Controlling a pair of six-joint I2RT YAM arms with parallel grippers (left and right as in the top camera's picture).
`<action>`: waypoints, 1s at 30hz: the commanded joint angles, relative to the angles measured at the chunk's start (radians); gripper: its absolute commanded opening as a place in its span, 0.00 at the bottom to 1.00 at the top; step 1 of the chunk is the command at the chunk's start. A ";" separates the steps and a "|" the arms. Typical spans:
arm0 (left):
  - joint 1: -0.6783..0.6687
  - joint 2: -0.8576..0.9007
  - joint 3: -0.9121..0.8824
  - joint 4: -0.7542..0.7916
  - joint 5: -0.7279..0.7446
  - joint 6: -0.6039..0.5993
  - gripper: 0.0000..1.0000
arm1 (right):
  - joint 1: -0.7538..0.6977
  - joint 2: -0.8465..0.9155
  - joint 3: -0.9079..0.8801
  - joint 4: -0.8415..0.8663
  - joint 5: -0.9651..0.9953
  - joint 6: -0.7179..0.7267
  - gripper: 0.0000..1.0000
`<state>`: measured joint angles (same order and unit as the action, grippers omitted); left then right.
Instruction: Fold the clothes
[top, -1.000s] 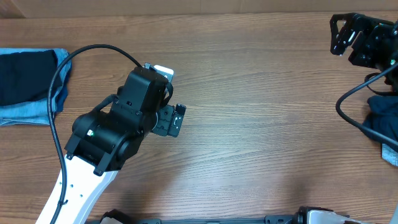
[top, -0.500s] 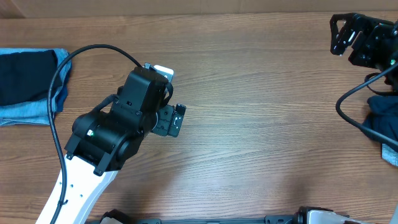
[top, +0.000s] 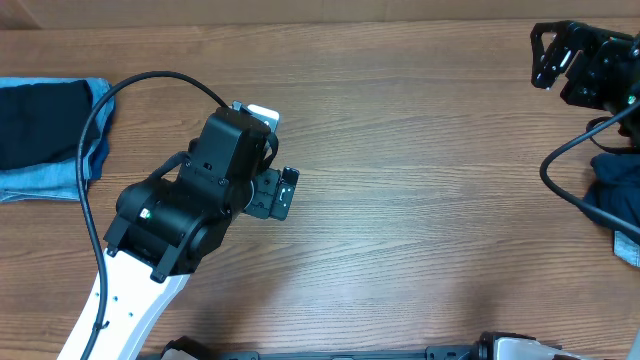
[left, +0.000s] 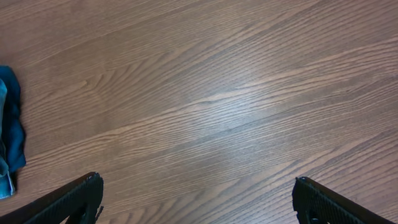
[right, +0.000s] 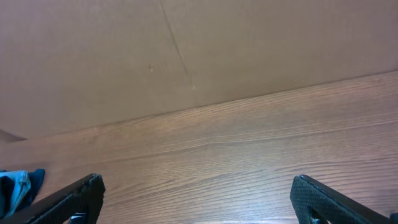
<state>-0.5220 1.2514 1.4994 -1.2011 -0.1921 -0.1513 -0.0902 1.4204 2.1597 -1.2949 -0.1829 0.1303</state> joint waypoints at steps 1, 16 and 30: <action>-0.004 0.005 0.003 0.001 -0.005 -0.010 1.00 | -0.002 0.009 0.008 0.003 0.006 -0.003 1.00; -0.004 0.005 0.003 0.001 -0.005 -0.010 1.00 | 0.048 -0.416 -0.654 0.358 0.034 -0.256 1.00; -0.004 0.005 0.003 0.001 -0.005 -0.010 1.00 | 0.035 -1.092 -1.611 0.616 0.032 -0.254 1.00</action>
<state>-0.5220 1.2533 1.4982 -1.2037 -0.1921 -0.1513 -0.0521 0.4500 0.6781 -0.7261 -0.1509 -0.1127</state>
